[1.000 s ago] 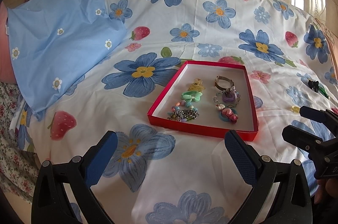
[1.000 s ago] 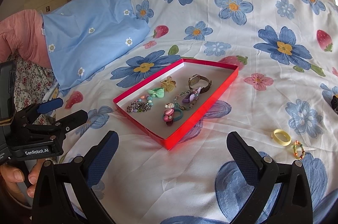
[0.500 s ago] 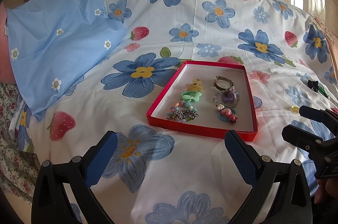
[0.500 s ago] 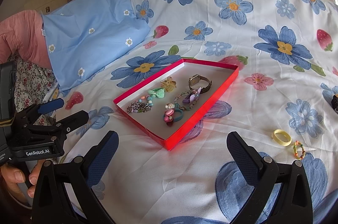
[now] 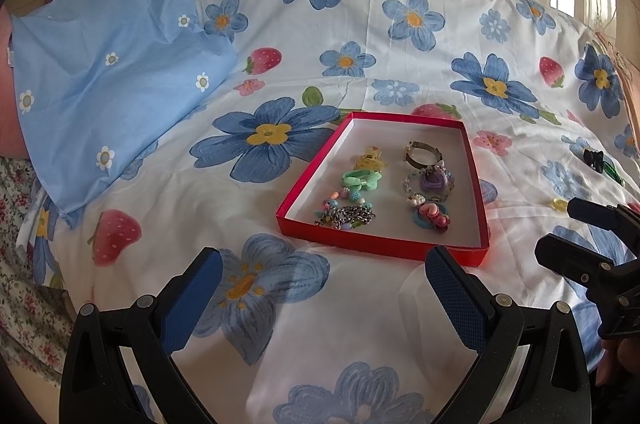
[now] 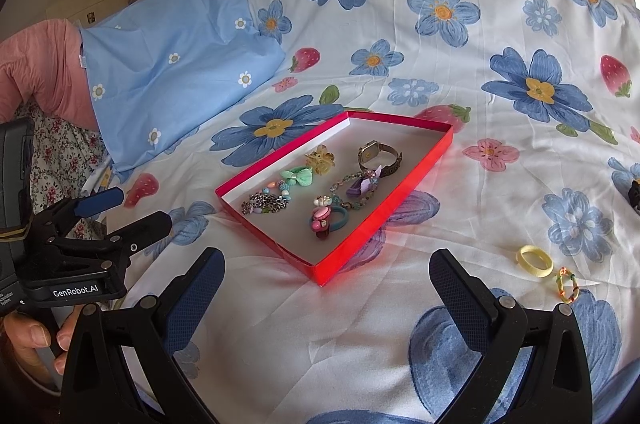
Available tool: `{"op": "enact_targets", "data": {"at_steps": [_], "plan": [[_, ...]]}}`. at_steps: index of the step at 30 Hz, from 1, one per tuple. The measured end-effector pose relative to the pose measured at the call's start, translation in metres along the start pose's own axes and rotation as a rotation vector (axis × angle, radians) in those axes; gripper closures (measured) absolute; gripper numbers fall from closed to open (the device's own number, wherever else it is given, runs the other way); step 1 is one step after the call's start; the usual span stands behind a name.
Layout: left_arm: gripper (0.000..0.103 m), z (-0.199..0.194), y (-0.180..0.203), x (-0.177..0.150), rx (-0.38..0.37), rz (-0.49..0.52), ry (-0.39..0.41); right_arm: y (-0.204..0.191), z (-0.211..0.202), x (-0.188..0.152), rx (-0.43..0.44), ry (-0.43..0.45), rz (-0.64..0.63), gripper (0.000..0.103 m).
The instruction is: Organize jewelry
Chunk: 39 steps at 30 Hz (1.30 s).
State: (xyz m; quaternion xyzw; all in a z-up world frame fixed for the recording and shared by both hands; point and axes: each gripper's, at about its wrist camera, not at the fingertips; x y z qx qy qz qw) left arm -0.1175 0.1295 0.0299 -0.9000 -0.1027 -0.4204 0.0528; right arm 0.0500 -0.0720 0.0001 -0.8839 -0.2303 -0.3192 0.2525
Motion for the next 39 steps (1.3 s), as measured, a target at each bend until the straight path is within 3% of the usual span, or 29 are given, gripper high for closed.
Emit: {"op": "enact_targets", "data": {"at_steps": [26,39], "plan": [[0.001,0.012,0.006,-0.001,0.006,0.014,-0.017,0.006,0.007,0.003,0.002,-0.013,0.007,0.0],[0.001,0.03,0.008,0.009,-0.03,-0.003,-0.044,0.014,0.014,0.004,-0.003,-0.033,0.02,0.0]]}}
Point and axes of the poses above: each gripper's, at about its wrist camera, not at the fingertips, and z roughly the way its jaws point, y to its right, x to its top, and after that the axes turned 4 degrees about -x, right-handed
